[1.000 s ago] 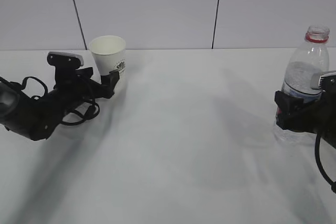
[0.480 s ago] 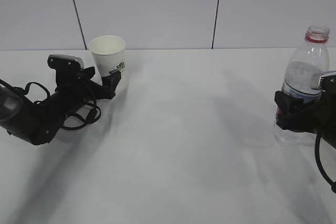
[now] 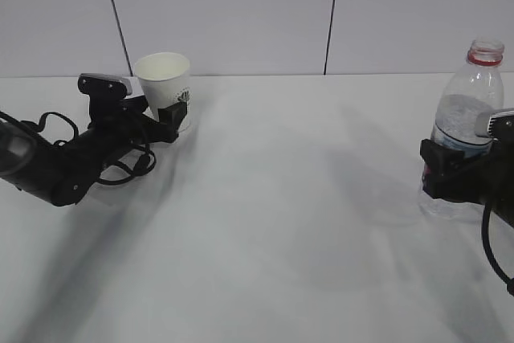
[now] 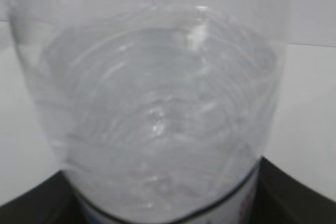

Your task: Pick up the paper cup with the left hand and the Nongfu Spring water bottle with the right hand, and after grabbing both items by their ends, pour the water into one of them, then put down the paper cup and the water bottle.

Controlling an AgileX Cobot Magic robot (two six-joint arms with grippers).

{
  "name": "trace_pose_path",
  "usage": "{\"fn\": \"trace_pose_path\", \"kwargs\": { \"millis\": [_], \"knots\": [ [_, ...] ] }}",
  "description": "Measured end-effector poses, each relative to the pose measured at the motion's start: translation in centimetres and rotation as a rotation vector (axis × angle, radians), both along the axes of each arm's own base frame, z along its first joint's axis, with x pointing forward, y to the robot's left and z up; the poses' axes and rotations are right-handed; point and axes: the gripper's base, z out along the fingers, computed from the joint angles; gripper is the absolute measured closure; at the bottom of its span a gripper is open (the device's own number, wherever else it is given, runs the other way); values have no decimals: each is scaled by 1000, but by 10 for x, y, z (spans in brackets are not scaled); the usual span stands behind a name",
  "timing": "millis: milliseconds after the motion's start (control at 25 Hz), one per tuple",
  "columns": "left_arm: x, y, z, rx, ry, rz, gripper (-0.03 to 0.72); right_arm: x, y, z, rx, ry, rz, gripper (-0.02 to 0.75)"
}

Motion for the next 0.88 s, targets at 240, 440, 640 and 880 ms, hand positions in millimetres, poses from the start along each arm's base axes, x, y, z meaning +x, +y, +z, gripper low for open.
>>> {"fn": "trace_pose_path", "kwargs": {
  "millis": [240,440,640,880],
  "knots": [
    [1,0,-1,-16,27,-6,31,0,0,0,0,0,0,263],
    [3,-1,1,-4,20,-31,37,0,0,0,0,0,0,263],
    [3,3,0,21,17,-64,40,0,0,0,0,0,0,263],
    [3,11,-1,53,14,-104,45,0,0,0,0,0,0,263]
  ]
}}
